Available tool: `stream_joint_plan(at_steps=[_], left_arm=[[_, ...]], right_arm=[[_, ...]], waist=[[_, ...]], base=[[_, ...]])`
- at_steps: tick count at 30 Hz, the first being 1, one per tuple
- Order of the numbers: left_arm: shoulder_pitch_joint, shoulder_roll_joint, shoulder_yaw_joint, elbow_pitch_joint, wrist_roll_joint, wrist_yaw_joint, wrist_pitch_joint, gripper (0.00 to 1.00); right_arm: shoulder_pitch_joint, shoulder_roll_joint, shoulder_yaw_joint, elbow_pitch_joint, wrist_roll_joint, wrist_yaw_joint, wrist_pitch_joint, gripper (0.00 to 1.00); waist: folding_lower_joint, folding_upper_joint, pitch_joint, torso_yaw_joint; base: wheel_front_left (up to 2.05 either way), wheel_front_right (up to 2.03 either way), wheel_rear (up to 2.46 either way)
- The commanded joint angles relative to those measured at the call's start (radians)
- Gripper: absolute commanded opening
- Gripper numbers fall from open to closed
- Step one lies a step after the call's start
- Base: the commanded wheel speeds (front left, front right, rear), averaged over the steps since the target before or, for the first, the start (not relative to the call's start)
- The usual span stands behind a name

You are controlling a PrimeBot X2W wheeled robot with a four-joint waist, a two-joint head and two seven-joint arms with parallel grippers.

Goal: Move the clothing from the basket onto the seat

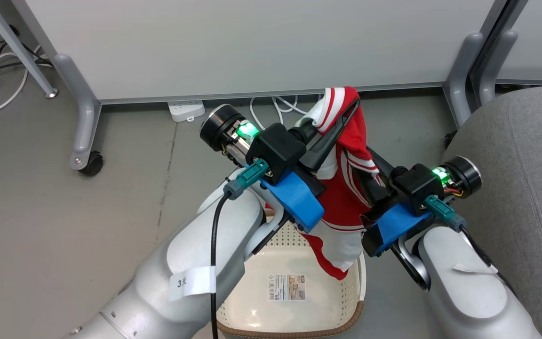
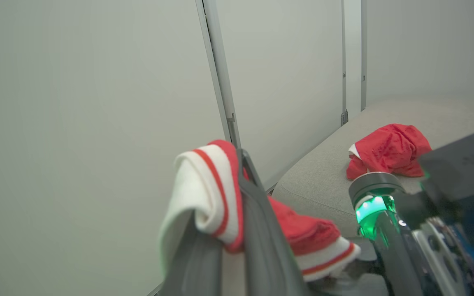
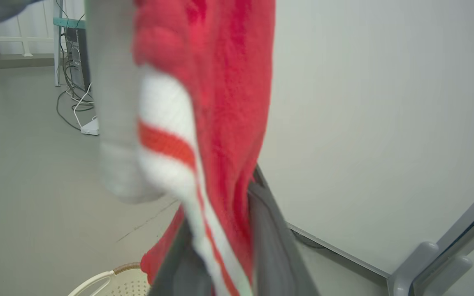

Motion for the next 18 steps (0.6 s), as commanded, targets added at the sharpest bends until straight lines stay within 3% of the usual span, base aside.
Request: stream_joint_plan(at_steps=[1,18], left_arm=[[-0.013,-0.001,0.0,0.0,0.004,-0.001,-0.005,0.0],[-0.013,-0.004,0.0,0.007,0.004,-0.001,-0.005,0.0]], right_arm=[[-0.017,0.005,-0.001,0.002,-0.003,0.0,-0.001,0.0],[-0.019,0.009,-0.014,-0.003,0.004,0.0,-0.001,0.0]], waist=[[-0.0001,0.0,0.0,0.0],[-0.0001,0.0,0.003,-0.005]], base=[[0.0,0.0,0.0],[0.0,0.0,0.0]])
